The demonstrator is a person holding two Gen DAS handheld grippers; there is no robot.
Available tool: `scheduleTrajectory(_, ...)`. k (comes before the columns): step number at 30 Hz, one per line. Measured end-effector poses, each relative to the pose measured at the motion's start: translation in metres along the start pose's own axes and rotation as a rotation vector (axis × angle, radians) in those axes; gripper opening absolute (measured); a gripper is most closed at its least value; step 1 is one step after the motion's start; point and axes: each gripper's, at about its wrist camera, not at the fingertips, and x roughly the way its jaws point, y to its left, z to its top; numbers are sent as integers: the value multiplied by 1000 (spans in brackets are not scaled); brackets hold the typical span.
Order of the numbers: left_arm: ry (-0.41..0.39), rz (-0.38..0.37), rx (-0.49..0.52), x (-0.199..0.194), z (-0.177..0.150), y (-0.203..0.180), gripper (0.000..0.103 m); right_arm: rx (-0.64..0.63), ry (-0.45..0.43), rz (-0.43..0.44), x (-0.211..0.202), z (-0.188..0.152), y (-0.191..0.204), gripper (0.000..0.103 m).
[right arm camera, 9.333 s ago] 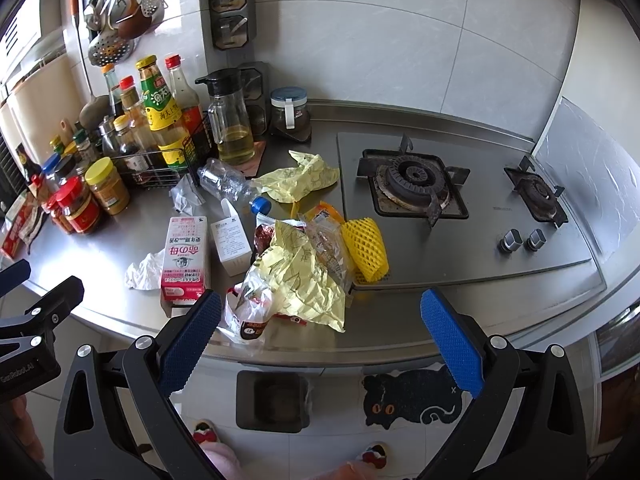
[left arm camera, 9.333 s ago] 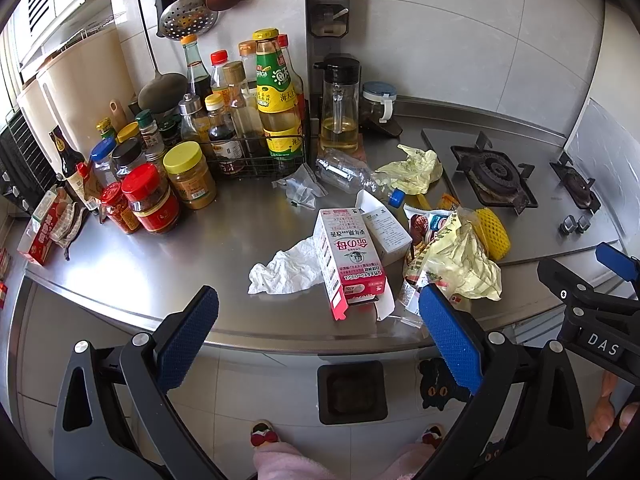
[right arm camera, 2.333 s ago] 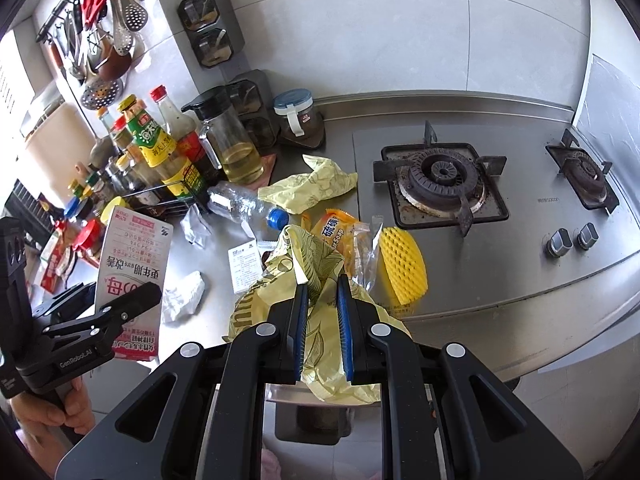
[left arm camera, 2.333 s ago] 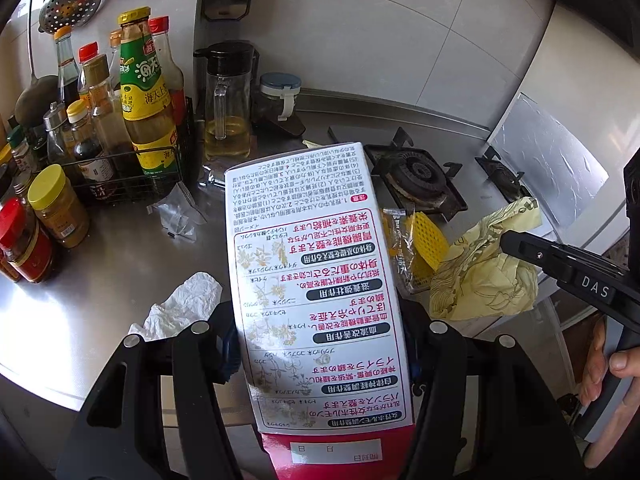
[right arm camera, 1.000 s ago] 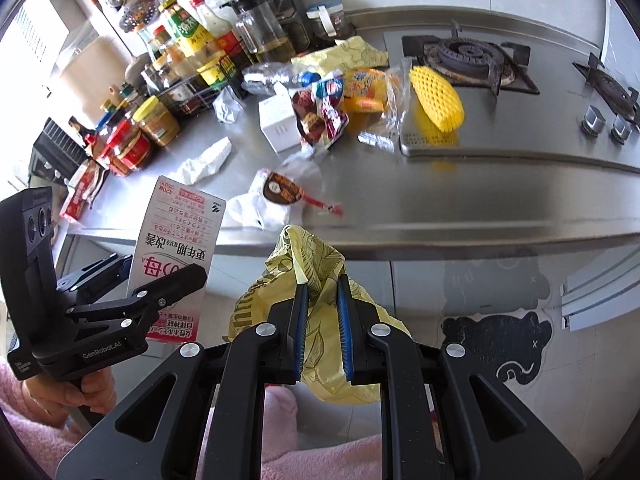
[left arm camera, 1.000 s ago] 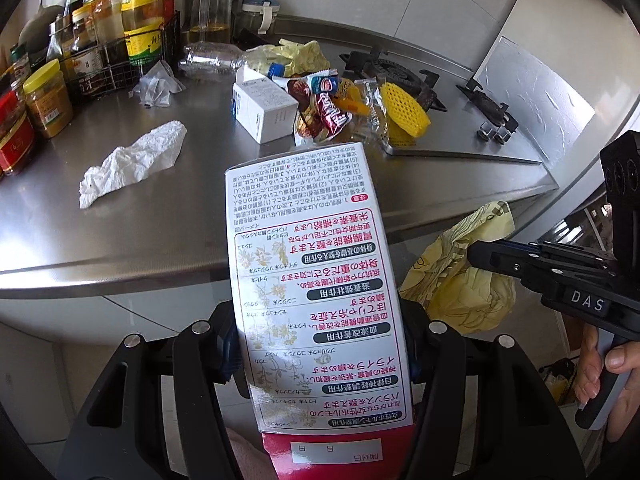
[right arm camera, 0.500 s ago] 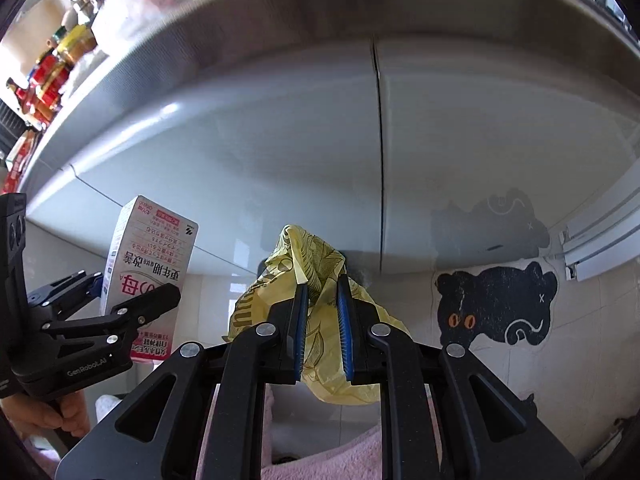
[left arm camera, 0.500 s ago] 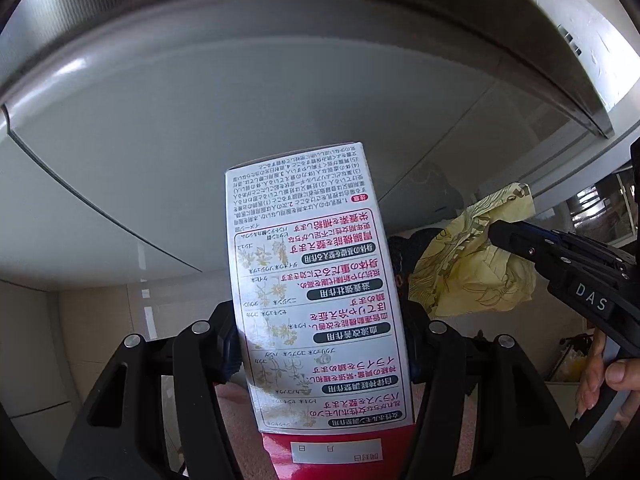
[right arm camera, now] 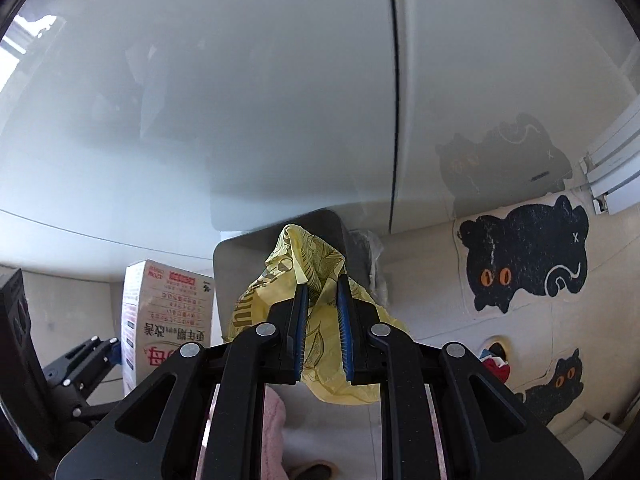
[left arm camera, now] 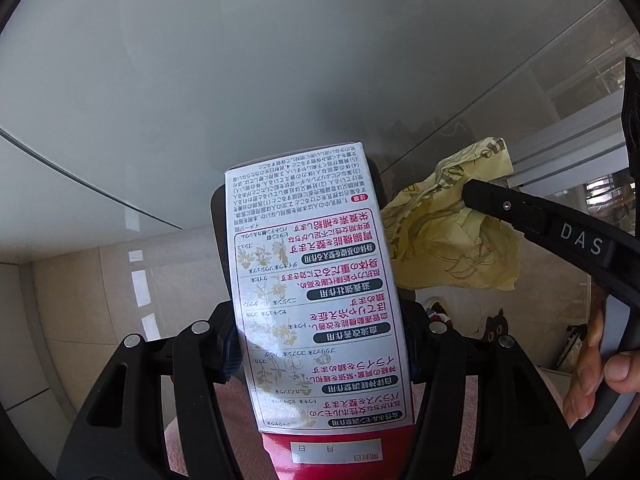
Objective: Collect trash
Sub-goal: 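Open the left tool over the bin while the right tool releases the yellow bag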
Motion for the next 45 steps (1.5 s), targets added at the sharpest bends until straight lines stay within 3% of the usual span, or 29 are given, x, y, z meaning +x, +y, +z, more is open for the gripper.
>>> scheduleTrajectory(16,9,-20,-45,39,-1,26,60,51,139,46,68,9,13,20)
scheduleTrajectory(17,11,-22,-50,39,-1,26,62,52,145,46,69,9,13,25)
scheduleTrajectory(19,8,-24,-57,28,1,19,77,66,150,50,67,11,14,43)
scheduleTrajectory(20,3,-23,-57,24,2,18,80,76,145,53,64,13,13,61)
scheduleTrajectory(25,-9,-8,-51,6,8,9,93,85,144,45,50,21,10,78)
scheduleTrajectory(30,-16,-26,-73,-25,15,0,95,79,112,37,14,27,10,99)
scheduleTrajectory(36,-101,-65,-11,-90,25,-30,95,83,20,32,-67,32,7,100)
scheduleTrajectory(45,-297,-95,120,-209,27,-70,95,23,-185,59,-206,29,14,100)
